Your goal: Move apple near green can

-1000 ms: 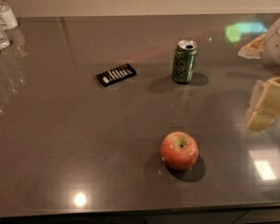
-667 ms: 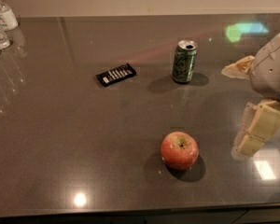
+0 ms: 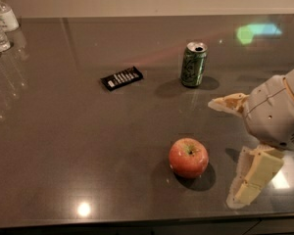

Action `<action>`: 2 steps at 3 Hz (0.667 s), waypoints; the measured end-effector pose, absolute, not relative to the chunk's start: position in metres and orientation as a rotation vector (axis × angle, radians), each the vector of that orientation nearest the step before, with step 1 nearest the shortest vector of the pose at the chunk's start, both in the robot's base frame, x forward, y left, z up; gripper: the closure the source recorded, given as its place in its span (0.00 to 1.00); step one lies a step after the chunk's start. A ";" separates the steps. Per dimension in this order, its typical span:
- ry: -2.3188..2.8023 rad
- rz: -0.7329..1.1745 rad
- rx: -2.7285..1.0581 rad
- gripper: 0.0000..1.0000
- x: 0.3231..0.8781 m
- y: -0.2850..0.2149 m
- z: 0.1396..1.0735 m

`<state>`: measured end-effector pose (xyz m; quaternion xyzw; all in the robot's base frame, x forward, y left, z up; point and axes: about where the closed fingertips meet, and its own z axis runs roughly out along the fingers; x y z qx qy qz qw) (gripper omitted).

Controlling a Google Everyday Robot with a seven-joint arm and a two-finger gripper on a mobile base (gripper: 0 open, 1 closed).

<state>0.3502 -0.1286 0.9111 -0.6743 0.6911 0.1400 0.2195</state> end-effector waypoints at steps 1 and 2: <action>1.863 0.388 -1.892 0.00 0.347 -0.116 0.892; 1.848 0.385 -1.903 0.00 0.353 -0.110 0.876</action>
Offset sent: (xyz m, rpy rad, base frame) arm 0.0114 0.0244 -0.0551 0.0116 -0.0298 0.0558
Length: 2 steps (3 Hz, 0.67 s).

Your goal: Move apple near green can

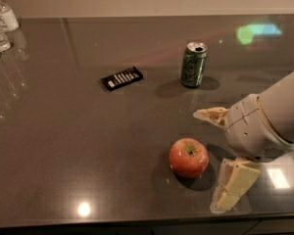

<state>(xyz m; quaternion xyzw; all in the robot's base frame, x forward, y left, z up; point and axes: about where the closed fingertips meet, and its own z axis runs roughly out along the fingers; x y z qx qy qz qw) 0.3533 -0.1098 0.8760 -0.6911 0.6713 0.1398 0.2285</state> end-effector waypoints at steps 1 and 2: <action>1.854 0.397 -1.912 0.00 0.358 -0.104 0.865; 1.866 0.421 -1.913 0.00 0.359 -0.099 0.857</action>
Offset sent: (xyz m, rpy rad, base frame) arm 0.0082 0.0164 -0.0298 0.0055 0.0653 0.0013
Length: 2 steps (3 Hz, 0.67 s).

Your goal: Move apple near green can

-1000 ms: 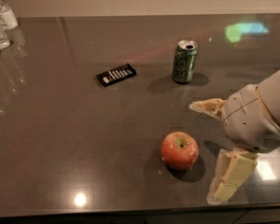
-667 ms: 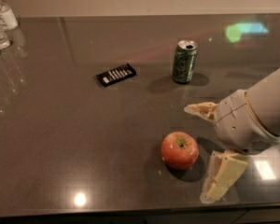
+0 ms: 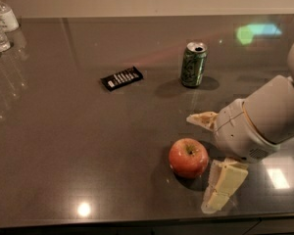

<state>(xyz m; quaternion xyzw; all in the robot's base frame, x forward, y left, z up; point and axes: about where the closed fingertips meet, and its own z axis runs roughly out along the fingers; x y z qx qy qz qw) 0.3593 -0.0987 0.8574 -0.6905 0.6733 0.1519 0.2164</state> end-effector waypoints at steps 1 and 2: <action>1.877 0.451 -1.911 0.00 0.360 -0.093 0.853; 1.881 0.481 -1.906 0.18 0.360 -0.089 0.852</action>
Offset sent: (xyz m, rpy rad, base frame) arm 0.0006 0.0134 -0.0084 0.0388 0.0712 -0.0007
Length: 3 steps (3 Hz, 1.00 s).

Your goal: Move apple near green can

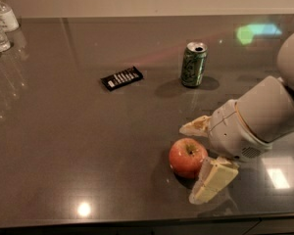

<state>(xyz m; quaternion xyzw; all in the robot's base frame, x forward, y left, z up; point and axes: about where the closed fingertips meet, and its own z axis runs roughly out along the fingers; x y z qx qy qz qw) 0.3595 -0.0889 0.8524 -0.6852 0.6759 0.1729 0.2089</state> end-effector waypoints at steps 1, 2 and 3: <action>1.877 0.498 -1.903 0.41 0.359 -0.086 0.853; 1.885 0.490 -1.892 0.64 0.361 -0.090 0.859; 1.920 0.442 -1.852 0.88 0.379 -0.105 0.874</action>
Offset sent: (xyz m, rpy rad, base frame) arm 0.0066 -0.0085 0.0110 0.0106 0.0055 -0.0257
